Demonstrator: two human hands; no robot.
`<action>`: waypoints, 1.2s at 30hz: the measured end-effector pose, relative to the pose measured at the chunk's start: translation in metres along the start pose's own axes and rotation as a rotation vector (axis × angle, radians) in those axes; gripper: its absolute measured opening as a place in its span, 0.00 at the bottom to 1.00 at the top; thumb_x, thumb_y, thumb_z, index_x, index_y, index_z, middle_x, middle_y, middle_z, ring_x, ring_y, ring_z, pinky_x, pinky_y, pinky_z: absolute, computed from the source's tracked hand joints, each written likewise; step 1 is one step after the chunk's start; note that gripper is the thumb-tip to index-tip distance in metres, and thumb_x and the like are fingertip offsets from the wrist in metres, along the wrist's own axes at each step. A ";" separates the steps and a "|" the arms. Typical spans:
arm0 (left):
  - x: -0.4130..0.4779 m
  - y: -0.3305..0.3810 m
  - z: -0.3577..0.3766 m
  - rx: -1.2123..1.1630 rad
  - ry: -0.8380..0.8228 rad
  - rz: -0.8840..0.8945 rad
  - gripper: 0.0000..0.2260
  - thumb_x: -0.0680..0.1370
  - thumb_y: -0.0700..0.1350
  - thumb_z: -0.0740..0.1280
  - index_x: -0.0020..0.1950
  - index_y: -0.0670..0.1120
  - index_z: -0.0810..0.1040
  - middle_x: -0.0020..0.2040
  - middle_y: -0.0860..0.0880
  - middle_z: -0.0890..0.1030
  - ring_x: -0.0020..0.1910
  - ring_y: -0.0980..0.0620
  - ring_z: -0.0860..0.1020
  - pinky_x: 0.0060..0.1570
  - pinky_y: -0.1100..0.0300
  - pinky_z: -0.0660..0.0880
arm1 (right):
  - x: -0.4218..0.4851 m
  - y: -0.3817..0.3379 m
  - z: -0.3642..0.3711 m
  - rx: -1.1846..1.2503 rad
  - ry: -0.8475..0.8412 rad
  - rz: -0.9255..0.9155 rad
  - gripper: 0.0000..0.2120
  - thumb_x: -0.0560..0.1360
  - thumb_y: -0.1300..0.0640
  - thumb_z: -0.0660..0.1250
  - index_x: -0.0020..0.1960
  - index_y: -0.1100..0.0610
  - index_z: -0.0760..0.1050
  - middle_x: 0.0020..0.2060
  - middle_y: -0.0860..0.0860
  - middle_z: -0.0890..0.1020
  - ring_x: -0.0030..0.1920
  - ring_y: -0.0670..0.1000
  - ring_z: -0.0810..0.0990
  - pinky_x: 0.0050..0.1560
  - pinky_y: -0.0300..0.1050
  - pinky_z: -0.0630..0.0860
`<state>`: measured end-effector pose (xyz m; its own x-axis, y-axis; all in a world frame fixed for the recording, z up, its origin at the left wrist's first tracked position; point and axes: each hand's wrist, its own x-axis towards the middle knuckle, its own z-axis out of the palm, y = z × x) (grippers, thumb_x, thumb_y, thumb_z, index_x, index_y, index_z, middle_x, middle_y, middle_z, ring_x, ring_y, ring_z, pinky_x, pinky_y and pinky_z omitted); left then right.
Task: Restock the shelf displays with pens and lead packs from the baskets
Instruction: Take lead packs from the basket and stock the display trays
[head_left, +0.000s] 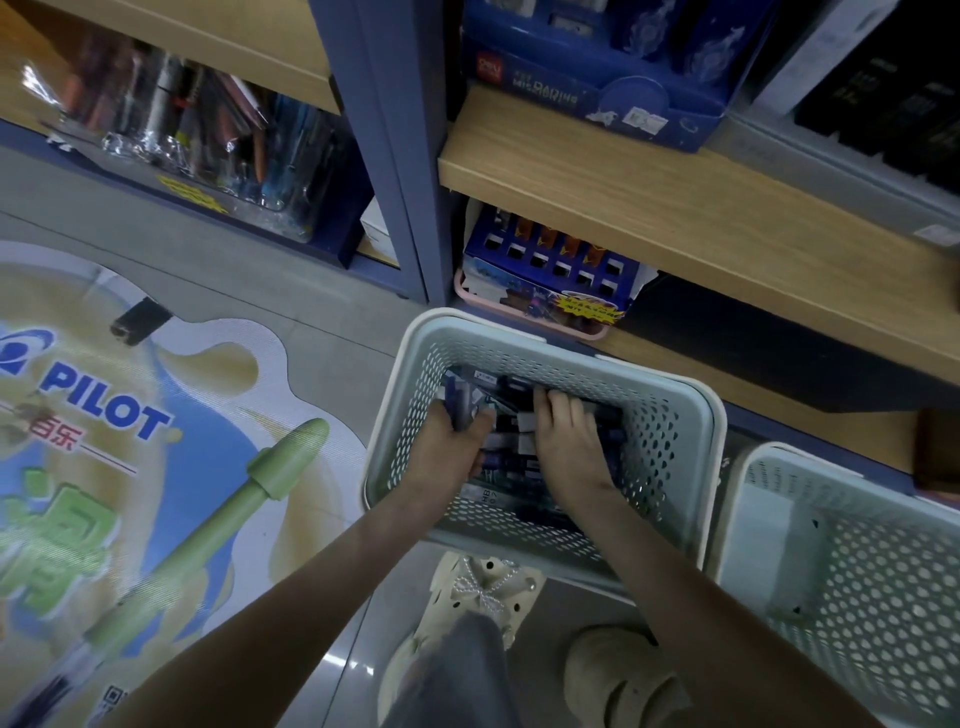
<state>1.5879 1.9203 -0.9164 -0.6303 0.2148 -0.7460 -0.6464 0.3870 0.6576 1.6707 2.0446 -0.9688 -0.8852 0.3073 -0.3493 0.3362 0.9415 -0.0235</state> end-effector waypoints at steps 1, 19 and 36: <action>0.002 0.000 0.000 0.023 0.013 -0.007 0.08 0.79 0.42 0.66 0.45 0.45 0.67 0.32 0.47 0.72 0.23 0.53 0.71 0.28 0.58 0.72 | 0.000 -0.001 -0.001 -0.006 0.007 -0.003 0.44 0.50 0.69 0.79 0.65 0.68 0.71 0.51 0.61 0.77 0.49 0.60 0.76 0.48 0.53 0.77; 0.013 -0.008 0.003 0.063 0.092 0.007 0.06 0.82 0.43 0.62 0.51 0.41 0.70 0.38 0.44 0.78 0.29 0.50 0.75 0.29 0.59 0.73 | 0.004 -0.009 0.010 -0.206 0.131 -0.206 0.32 0.58 0.63 0.75 0.61 0.70 0.76 0.52 0.64 0.81 0.51 0.61 0.81 0.52 0.51 0.79; 0.002 0.004 0.001 -0.160 -0.152 0.061 0.07 0.83 0.40 0.60 0.60 0.42 0.72 0.51 0.46 0.82 0.49 0.50 0.81 0.43 0.63 0.78 | -0.008 -0.006 -0.069 1.181 0.051 0.169 0.15 0.79 0.62 0.62 0.65 0.53 0.72 0.54 0.46 0.78 0.50 0.38 0.77 0.49 0.30 0.71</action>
<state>1.5841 1.9230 -0.9156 -0.6057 0.3711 -0.7038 -0.6768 0.2247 0.7010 1.6535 2.0461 -0.9016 -0.8038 0.4455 -0.3942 0.5142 0.1871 -0.8370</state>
